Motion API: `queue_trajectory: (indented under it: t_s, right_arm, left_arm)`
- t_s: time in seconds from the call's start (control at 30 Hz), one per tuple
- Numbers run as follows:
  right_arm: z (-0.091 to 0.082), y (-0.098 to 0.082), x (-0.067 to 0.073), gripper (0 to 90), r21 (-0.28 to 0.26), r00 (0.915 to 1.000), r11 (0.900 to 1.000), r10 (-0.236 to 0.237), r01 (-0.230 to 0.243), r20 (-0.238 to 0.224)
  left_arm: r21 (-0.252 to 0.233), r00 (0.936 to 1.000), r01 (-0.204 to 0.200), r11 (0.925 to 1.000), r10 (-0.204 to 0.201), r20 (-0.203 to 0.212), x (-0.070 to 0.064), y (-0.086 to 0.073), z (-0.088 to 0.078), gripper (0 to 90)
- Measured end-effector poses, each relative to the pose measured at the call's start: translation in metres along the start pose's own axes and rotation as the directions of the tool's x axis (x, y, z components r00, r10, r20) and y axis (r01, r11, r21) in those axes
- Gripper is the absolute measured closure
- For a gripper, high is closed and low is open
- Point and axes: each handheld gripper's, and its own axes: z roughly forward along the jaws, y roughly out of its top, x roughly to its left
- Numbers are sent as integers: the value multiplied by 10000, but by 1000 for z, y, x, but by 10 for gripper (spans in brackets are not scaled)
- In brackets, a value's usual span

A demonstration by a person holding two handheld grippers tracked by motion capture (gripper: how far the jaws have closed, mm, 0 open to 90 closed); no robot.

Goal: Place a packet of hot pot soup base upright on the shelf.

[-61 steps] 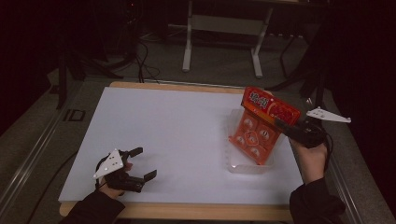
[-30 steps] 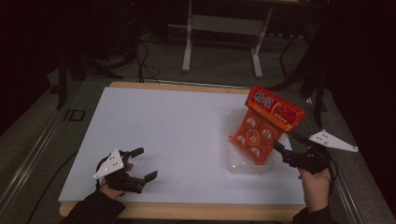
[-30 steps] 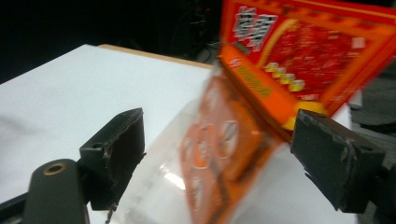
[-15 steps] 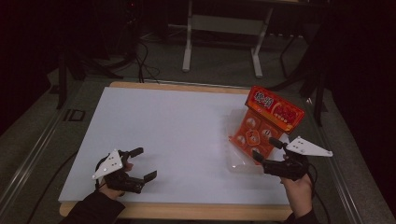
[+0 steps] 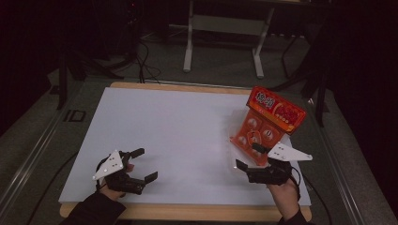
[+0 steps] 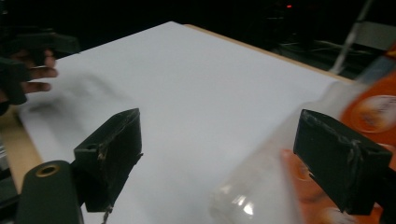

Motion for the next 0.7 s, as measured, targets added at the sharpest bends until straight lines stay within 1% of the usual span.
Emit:
queue_trajectory:
  t_s: [0.03,0.07,0.1,0.13,0.2,0.27,0.37,0.53,0.6,0.7]
  right_arm:
    - [0,0,0,151,0,10000,10000,0,0,0]
    - [3,-1,2,151,49,9999,10000,-22,23,-142]
    - [10,-3,7,150,97,9995,9999,-136,139,-289]
    - [13,-5,9,150,116,9993,9998,-172,176,-342]
    - [18,-8,13,149,-19,9980,9996,-273,272,-563]
    - [23,-10,17,146,55,9964,9993,-371,376,-757]
    - [30,-13,23,146,133,9945,9987,-468,482,-933]
    - [38,-19,28,146,97,9900,9980,-606,623,-1274]
    - [41,-22,29,146,128,9857,9979,-604,632,-1575]
    - [45,-26,31,146,269,9846,9968,-697,750,-1606]
  left_arm:
    - [0,10000,0,10000,0,0,0,0,0,29]
    - [0,10000,0,10000,0,0,0,0,0,29]
    - [9,10000,-23,10000,23,33,0,0,0,29]
    - [7,10000,-40,10000,40,47,-1,0,0,29]
    - [0,10000,-50,10000,50,59,-1,0,0,29]
    - [-11,10000,-47,10000,47,69,-1,0,0,29]
    - [-38,10000,-18,10000,18,90,-1,0,0,29]
    - [-56,9999,-63,10000,63,102,-1,0,0,29]
    - [-46,9999,-91,9999,91,109,-1,0,0,29]
    - [-50,9999,-75,10000,76,118,0,0,0,29]
